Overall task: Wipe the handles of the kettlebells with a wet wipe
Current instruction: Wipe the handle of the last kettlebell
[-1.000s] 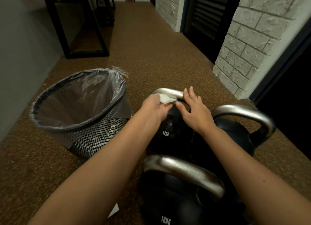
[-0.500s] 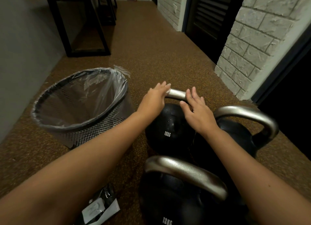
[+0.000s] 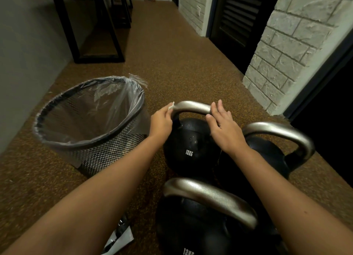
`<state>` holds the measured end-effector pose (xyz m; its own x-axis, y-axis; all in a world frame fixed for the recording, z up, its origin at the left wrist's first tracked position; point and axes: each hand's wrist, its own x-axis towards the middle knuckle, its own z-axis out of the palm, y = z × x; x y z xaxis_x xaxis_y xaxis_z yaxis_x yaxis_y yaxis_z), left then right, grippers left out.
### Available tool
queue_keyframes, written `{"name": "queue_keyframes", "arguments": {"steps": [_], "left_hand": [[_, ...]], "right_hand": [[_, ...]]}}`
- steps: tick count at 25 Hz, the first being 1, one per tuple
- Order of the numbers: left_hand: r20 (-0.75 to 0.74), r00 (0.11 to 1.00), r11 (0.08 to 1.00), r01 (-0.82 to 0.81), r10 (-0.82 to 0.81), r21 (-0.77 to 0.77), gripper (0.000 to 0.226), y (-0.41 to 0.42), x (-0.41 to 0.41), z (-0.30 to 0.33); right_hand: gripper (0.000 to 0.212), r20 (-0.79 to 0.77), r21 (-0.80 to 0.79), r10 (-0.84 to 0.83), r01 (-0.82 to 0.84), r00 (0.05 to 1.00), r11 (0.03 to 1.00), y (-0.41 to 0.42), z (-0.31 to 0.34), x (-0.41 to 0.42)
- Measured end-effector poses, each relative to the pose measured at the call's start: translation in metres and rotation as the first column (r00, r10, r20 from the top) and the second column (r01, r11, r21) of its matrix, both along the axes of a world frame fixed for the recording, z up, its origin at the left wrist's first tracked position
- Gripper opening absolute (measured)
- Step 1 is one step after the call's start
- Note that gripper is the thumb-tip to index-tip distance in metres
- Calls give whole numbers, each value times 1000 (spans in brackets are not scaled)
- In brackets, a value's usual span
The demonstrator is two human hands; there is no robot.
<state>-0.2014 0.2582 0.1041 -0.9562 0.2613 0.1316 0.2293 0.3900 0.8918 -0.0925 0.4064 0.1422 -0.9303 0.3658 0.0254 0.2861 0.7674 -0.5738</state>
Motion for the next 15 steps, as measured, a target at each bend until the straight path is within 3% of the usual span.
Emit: {"name": "queue_keyframes", "arguments": {"steps": [4, 8, 11, 13, 15], "left_hand": [[-269, 955, 992, 124, -123, -15, 34, 19, 7, 14], [-467, 790, 903, 247, -398, -351, 42, 29, 13, 16], [-583, 665, 871, 232, -467, -432, 46, 26, 23, 7], [-606, 695, 908, 172, -387, -382, 43, 20, 21, 2], [-538, 794, 942, 122, -282, -313, 36, 16, 11, 9]], "right_hand": [[49, -4, -12, 0, -1, 1000, 1000, 2, -1, -2], [48, 0, -17, 14, -14, 1000, 1000, 4, -1, -2], [48, 10, -12, 19, -19, 1000, 1000, 5, 0, -2], [48, 10, -11, 28, -28, 1000, 1000, 5, 1, -2], [49, 1, -14, 28, -28, 1000, 1000, 5, 1, -2]]}}
